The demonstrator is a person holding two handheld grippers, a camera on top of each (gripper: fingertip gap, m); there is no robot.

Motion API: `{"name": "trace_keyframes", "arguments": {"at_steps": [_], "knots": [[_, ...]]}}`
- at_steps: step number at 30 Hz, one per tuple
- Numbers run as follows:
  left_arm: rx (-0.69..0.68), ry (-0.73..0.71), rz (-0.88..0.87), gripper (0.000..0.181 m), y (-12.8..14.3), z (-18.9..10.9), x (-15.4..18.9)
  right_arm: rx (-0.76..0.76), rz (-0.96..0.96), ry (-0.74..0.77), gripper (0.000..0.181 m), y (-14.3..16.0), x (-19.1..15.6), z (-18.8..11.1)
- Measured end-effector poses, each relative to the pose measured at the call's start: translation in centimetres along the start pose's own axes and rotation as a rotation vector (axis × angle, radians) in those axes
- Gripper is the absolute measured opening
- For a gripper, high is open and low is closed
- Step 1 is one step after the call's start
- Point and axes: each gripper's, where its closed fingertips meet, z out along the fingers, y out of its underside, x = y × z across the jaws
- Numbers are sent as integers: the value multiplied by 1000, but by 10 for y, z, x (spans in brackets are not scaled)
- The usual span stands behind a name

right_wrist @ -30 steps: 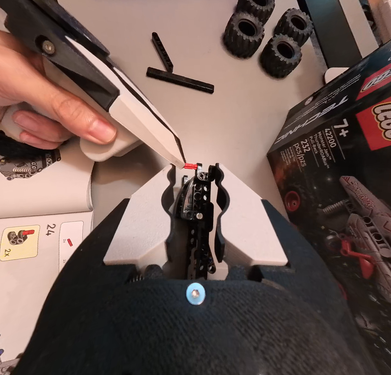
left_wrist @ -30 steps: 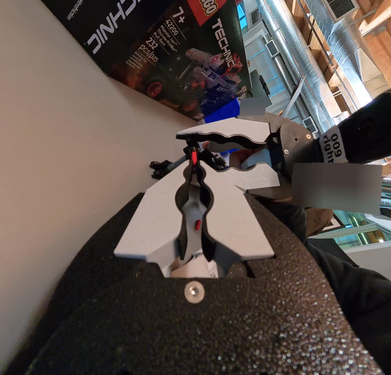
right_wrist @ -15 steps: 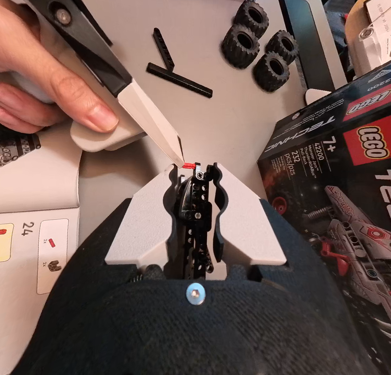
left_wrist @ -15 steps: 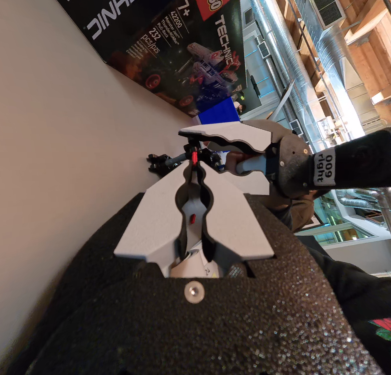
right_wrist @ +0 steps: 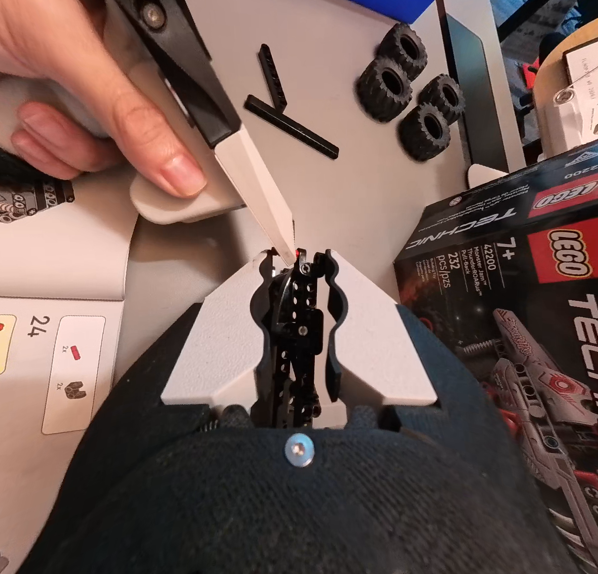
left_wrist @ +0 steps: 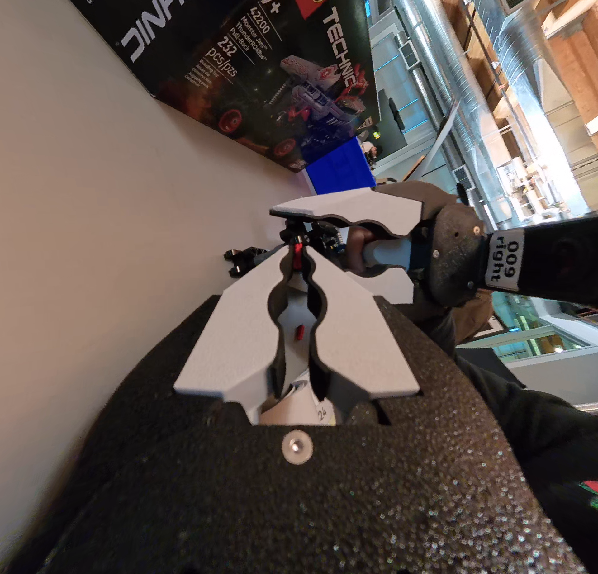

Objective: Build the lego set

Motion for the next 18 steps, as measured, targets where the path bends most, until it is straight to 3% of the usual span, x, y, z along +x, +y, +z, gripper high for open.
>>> {"name": "trace_keyframes", "arguments": {"at_steps": [1, 10, 18], "knots": [[-3, 11, -17, 2, 0, 0, 0, -1, -5, 2, 30, 0, 0, 0], [-41, 19, -5, 13, 0, -8, -1, 21, -7, -44, 30, -2, -5, -2], [-74, 69, -11, 1, 3, -11, 5, 40, 13, -82, 30, -3, -8, -4]]}}
